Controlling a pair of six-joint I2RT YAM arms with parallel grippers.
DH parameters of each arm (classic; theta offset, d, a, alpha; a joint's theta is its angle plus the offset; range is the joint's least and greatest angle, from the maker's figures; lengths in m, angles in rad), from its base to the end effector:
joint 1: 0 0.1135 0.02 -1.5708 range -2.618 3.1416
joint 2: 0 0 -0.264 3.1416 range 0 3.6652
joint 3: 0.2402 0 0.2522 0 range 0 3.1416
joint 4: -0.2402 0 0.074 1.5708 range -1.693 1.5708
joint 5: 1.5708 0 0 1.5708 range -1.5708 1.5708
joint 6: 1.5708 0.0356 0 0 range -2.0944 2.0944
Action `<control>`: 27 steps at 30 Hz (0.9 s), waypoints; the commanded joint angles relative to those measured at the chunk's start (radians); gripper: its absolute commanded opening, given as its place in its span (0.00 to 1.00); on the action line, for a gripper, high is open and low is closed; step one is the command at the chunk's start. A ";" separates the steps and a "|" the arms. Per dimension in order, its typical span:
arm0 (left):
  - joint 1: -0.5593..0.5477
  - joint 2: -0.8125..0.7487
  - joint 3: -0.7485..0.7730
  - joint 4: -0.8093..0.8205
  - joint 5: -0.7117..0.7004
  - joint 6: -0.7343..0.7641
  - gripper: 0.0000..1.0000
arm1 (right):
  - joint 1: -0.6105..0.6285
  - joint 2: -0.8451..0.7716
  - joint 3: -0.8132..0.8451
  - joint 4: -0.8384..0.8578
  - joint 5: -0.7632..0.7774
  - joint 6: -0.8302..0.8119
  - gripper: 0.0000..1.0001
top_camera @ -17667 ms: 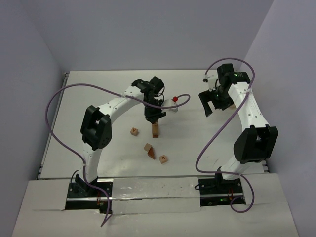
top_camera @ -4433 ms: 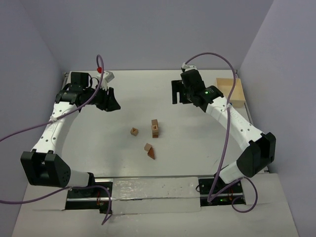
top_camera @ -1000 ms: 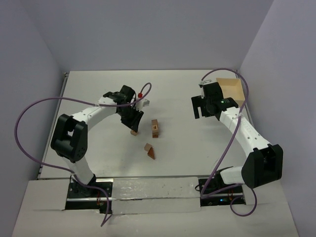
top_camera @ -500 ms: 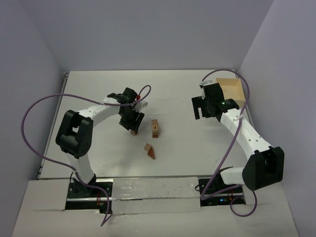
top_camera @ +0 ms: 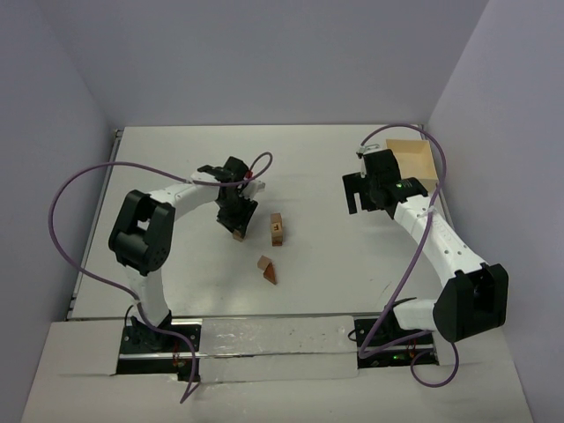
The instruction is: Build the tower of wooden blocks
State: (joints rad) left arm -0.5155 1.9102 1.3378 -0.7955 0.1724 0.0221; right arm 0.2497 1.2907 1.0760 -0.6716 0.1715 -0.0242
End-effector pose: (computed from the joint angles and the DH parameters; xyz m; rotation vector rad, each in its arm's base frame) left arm 0.3174 -0.1869 0.1734 0.8140 2.8564 -0.3227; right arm 0.2613 0.0604 0.2891 -0.2592 2.4286 -0.1107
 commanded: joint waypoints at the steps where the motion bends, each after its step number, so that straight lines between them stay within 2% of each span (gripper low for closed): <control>1: -0.005 -0.003 0.041 0.036 -0.033 -0.013 0.46 | -0.004 -0.016 0.007 0.036 0.013 -0.011 0.94; 8: -0.006 -0.016 0.040 0.039 -0.052 -0.006 0.29 | -0.004 -0.019 0.003 0.039 0.011 -0.011 0.94; 12: -0.011 -0.048 0.063 0.024 -0.085 0.031 0.14 | -0.005 -0.023 0.007 0.038 0.007 -0.013 0.94; 19: -0.022 -0.130 0.116 -0.012 -0.101 0.126 0.11 | -0.005 -0.027 0.004 0.037 -0.002 -0.014 0.94; 27: -0.036 -0.182 0.244 -0.126 -0.065 0.280 0.07 | -0.004 -0.032 0.011 0.038 -0.013 -0.016 0.94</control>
State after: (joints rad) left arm -0.5392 1.7862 1.5028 -0.8560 0.0865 0.2091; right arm 0.2497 1.2907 1.0762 -0.6655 0.1631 -0.0250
